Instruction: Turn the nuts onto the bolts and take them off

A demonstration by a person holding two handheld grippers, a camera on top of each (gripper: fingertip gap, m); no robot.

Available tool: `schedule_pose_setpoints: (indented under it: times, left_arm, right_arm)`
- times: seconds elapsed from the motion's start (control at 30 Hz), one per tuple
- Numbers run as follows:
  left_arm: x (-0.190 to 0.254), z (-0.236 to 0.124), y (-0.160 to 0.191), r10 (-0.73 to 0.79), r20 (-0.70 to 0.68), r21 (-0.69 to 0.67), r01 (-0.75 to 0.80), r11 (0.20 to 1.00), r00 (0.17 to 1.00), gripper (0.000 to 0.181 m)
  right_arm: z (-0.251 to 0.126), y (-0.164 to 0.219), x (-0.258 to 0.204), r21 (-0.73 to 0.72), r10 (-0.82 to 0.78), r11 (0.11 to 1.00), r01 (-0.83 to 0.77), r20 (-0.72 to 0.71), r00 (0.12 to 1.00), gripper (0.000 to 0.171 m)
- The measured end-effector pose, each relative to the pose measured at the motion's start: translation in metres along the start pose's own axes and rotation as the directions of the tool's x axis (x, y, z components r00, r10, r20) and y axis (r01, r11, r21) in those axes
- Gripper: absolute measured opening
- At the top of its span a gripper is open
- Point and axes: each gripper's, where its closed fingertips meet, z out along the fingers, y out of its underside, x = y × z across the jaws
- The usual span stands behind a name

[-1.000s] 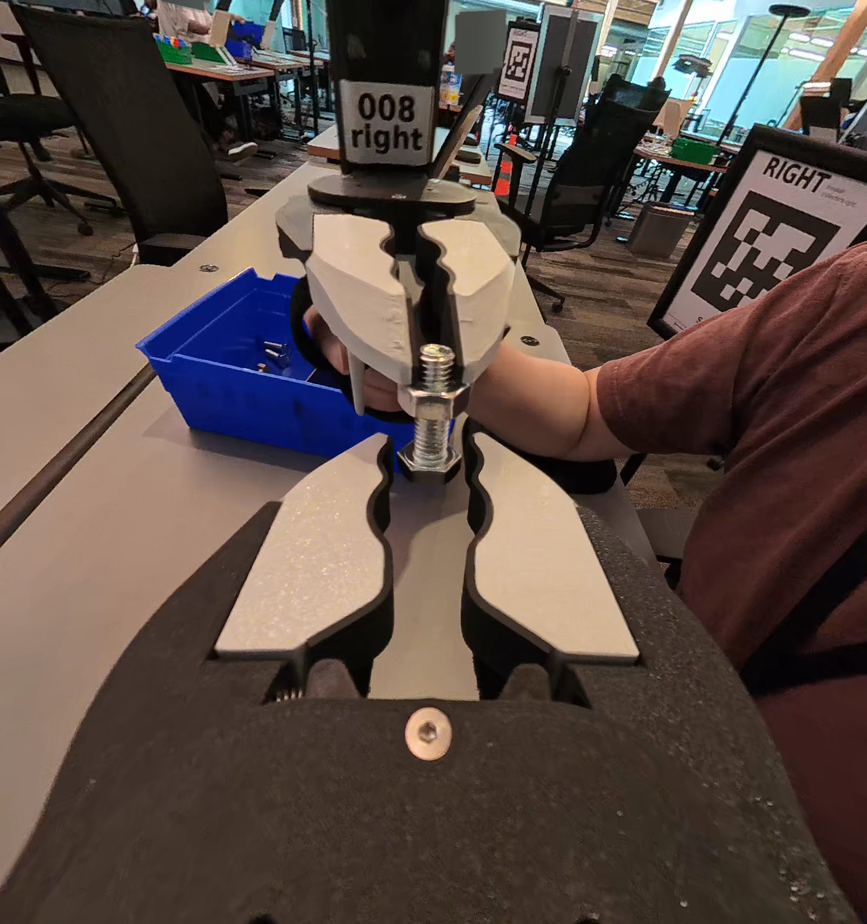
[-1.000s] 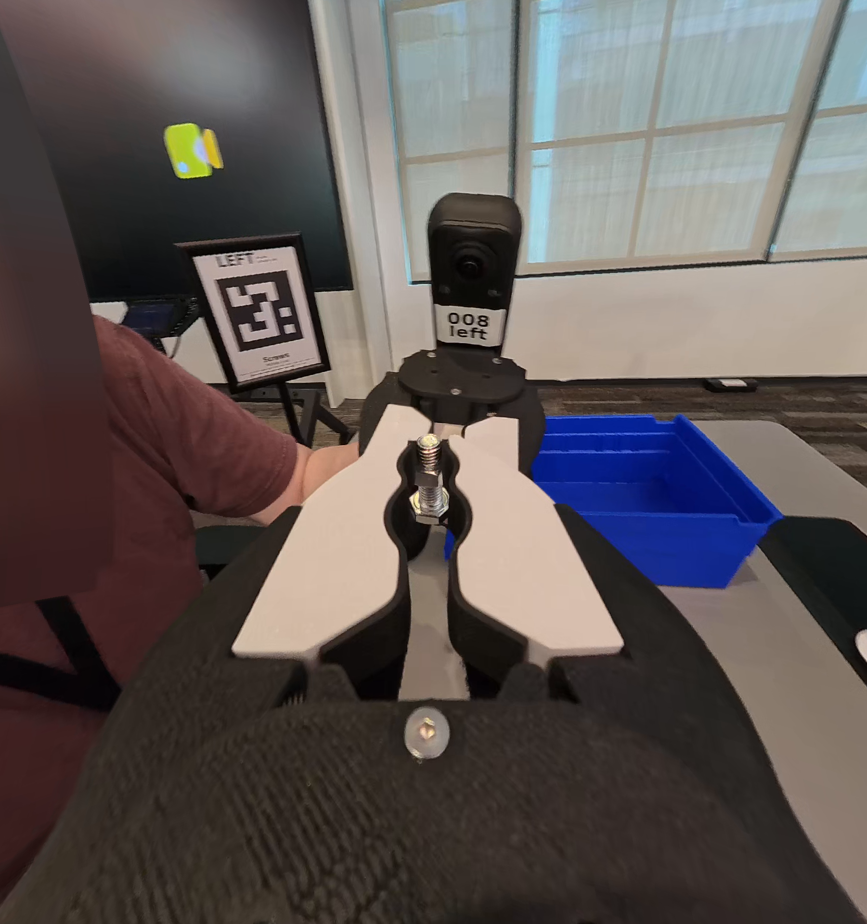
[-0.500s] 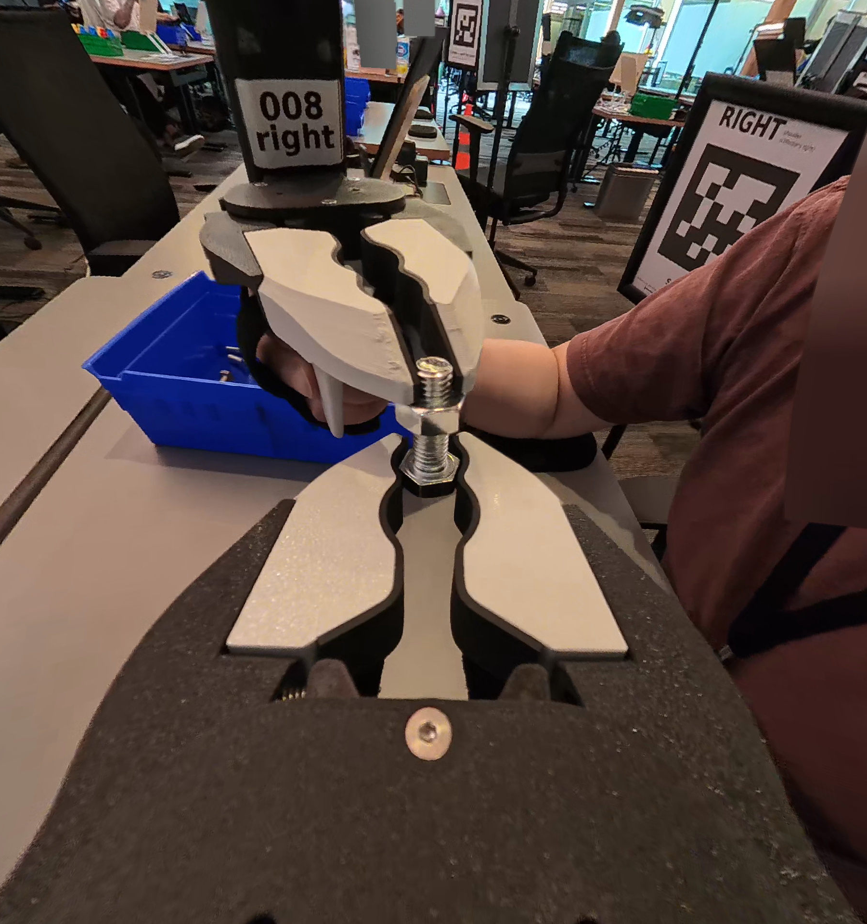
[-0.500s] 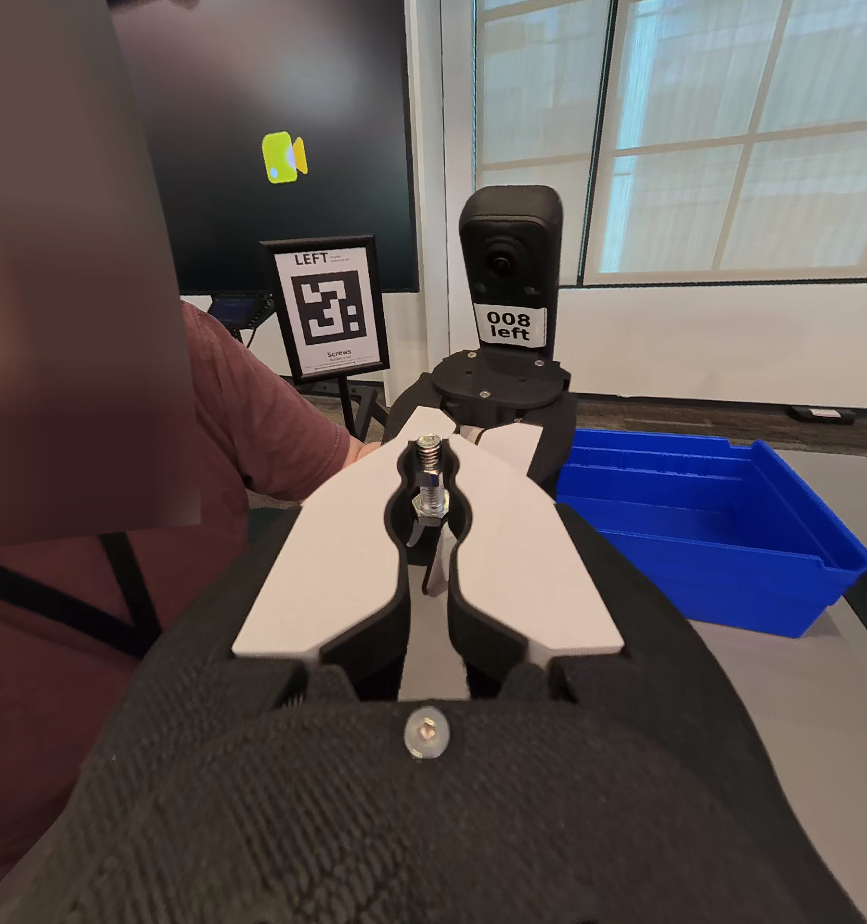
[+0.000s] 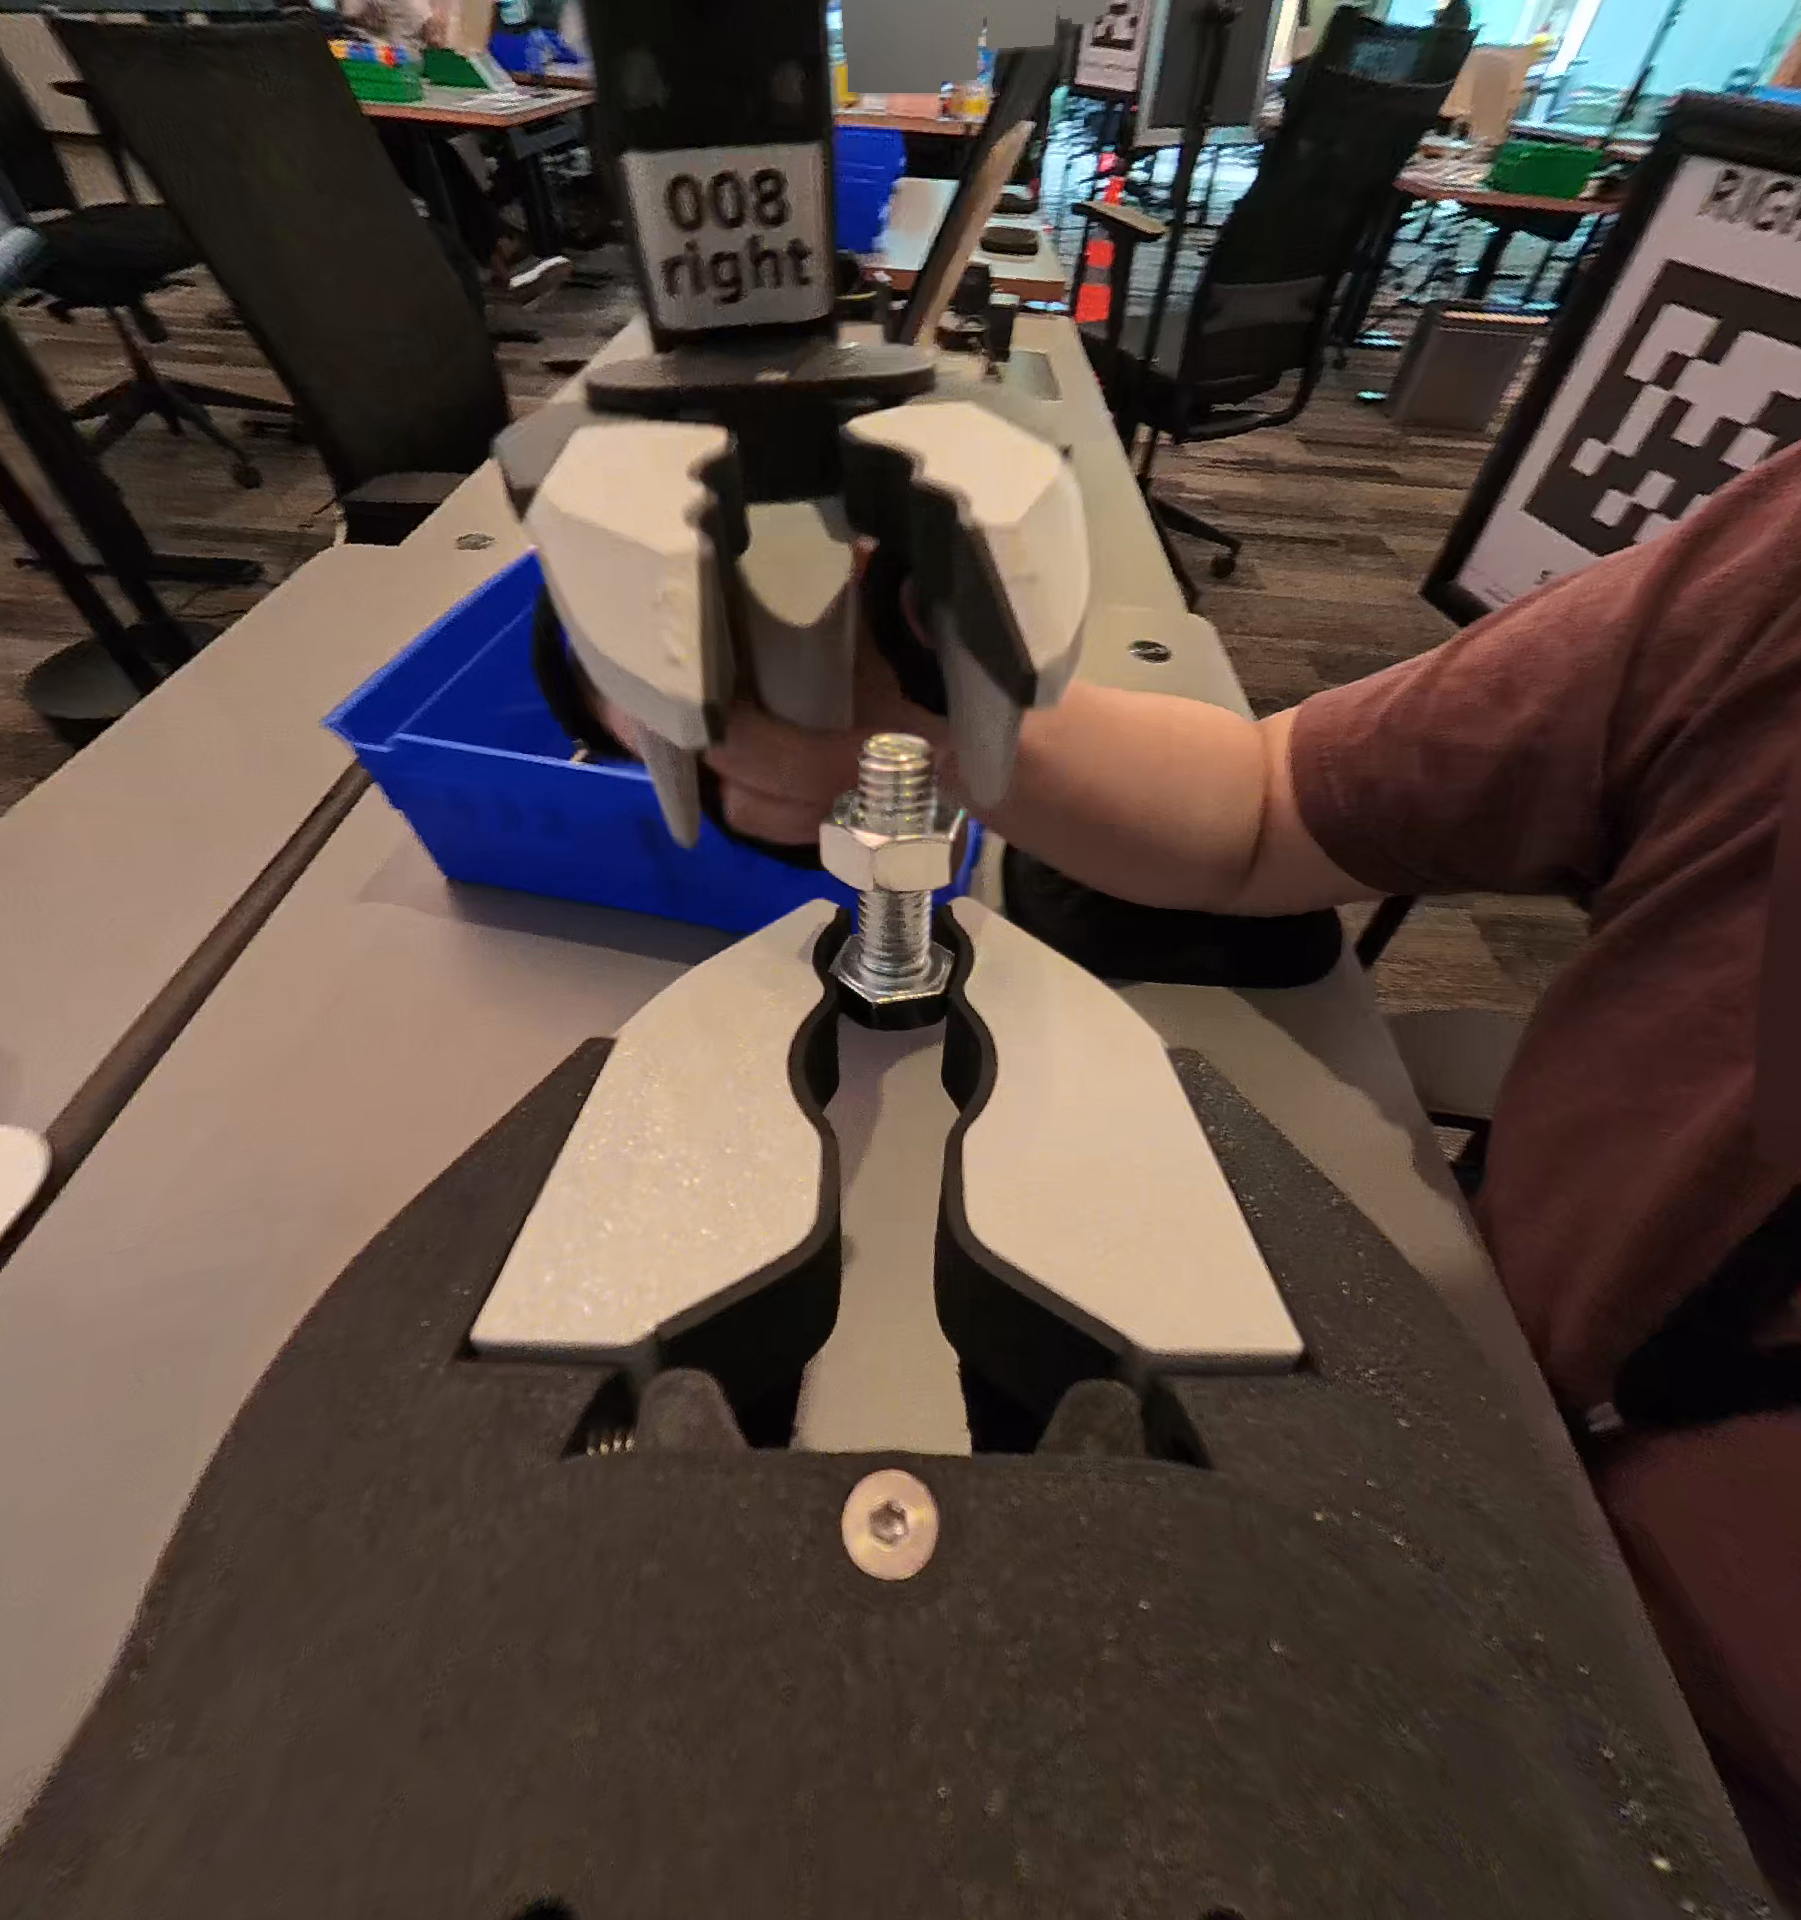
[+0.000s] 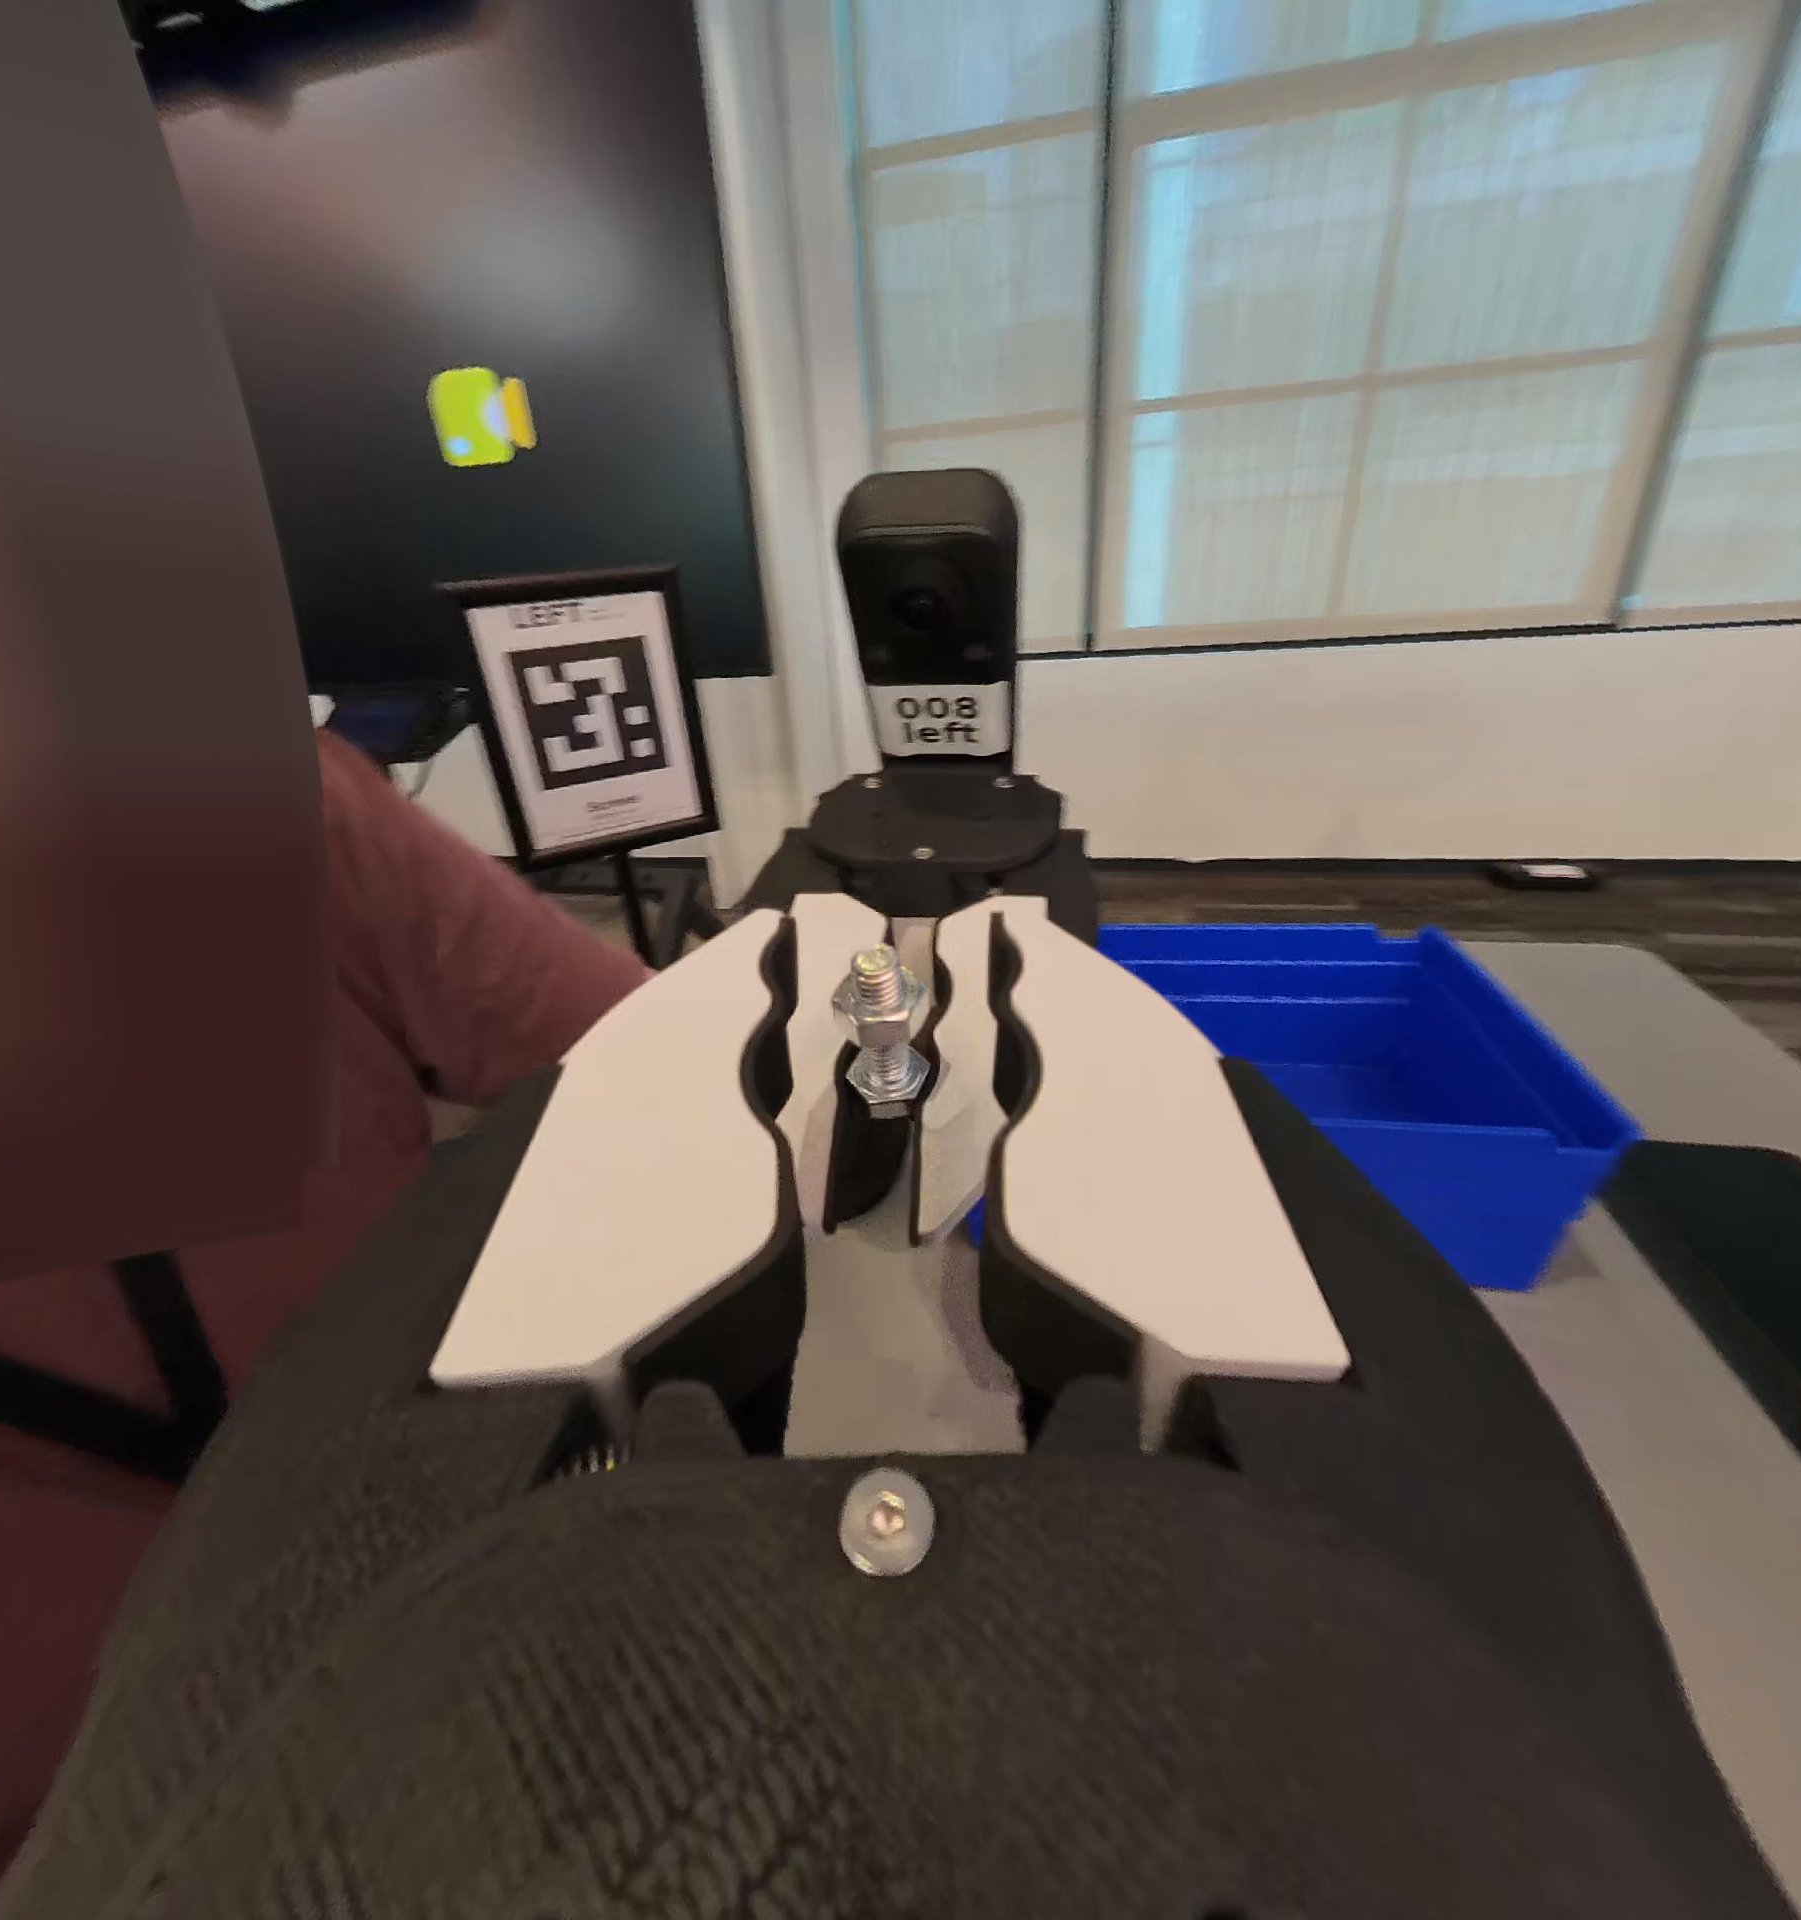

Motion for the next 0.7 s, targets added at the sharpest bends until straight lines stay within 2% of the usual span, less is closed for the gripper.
schedule_pose_setpoints:
  times: [0.1, 0.23, 0.43, 0.6, 0.7]
  left_arm:
    - [-0.015, -0.005, 0.000, 0.001, 0.099, 0.000, -0.001, 1.000, 0.995, 0.015]
    - [-0.020, -0.007, -0.003, -0.016, 0.129, 0.030, 0.012, 0.999, 0.991, 0.015]
    - [-0.016, -0.005, -0.005, -0.007, 0.124, 0.032, 0.003, 0.999, 0.992, 0.015]
    - [-0.006, -0.007, -0.011, -0.037, 0.051, 0.068, 0.034, 0.997, 0.998, 0.015]
    - [-0.008, -0.007, -0.009, -0.033, 0.066, 0.054, 0.030, 0.998, 0.997, 0.015]
  right_arm:
    - [-0.005, -0.001, 0.014, -0.028, -0.053, 0.998, 0.050, -0.117, 0.992, 0.039]
    - [0.000, 0.009, 0.015, -0.092, -0.074, 0.994, 0.062, -0.138, 0.988, 0.039]
    - [0.006, 0.014, 0.016, -0.084, -0.019, 0.996, 0.010, -0.117, 0.993, 0.036]
    - [-0.009, 0.006, 0.021, -0.036, 0.029, 0.999, -0.033, -0.106, 0.994, 0.030]
    - [0.000, 0.004, 0.003, -0.027, 0.048, 0.998, -0.048, -0.009, 0.999, 0.031]
